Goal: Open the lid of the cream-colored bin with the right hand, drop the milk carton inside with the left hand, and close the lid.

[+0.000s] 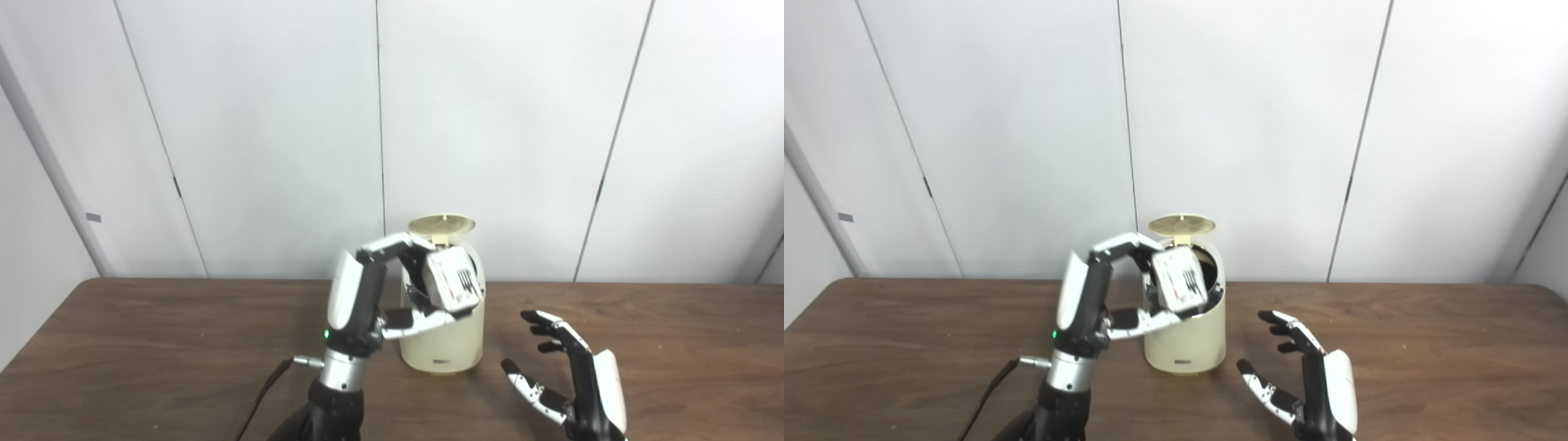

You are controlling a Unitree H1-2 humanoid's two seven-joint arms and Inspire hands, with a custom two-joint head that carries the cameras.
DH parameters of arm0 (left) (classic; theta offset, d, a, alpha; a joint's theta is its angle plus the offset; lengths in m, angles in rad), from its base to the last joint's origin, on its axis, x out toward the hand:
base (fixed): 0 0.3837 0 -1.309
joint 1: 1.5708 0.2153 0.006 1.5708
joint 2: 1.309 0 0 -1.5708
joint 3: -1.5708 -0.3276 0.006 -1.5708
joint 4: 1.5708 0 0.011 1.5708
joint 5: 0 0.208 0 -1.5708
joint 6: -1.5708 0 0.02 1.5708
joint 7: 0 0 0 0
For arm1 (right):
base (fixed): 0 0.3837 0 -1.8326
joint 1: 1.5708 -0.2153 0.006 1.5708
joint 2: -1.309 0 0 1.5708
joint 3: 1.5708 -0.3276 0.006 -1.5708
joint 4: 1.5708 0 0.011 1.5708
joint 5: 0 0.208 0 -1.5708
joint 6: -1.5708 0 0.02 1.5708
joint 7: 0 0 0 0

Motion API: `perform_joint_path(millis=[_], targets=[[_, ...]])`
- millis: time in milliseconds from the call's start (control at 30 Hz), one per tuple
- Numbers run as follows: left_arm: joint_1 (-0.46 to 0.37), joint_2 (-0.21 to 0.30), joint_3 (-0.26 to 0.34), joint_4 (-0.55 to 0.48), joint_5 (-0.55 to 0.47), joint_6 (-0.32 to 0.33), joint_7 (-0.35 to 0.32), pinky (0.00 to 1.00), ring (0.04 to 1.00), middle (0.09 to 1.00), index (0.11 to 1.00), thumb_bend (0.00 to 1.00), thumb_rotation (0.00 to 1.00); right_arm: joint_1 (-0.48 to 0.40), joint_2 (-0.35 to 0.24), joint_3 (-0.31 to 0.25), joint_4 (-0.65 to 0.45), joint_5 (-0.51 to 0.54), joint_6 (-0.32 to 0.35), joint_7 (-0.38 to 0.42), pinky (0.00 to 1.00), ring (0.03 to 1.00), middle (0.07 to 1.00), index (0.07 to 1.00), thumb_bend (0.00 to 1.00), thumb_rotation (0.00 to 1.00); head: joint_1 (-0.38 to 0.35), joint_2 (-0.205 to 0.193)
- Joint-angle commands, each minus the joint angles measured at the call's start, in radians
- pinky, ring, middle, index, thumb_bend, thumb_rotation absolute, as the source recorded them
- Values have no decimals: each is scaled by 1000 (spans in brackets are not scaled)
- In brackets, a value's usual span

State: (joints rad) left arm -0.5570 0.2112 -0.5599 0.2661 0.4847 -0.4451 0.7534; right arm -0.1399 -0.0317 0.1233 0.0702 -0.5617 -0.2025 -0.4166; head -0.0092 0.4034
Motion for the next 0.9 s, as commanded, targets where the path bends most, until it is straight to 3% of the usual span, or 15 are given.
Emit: perform_joint_path(millis=[0, 100, 267, 867], targets=[[-79, 15, -12, 17, 105, -25, 107, 345, 436, 506, 463, 503, 0, 79, 18, 16, 21, -9, -23, -13, 599, 715, 741, 711, 299, 210, -2, 3], [-100, 26, -48, 69, 220, -25, 189, 351, 448, 505, 452, 503, 0, 91, 17, 16, 4, -7, -23, -8, 598, 714, 738, 707, 292, 247, -6, 8], [-139, 50, -143, 125, 229, -25, 268, 359, 475, 492, 448, 503, 0, 104, 20, 20, -13, -16, -16, -10, 583, 704, 730, 704, 286, 242, -14, 5], [-240, 86, -251, 189, 183, -25, 318, 399, 493, 491, 437, 501, 0, 120, 33, 28, -31, -27, -10, -11, 565, 691, 733, 706, 286, 171, -34, 11]])
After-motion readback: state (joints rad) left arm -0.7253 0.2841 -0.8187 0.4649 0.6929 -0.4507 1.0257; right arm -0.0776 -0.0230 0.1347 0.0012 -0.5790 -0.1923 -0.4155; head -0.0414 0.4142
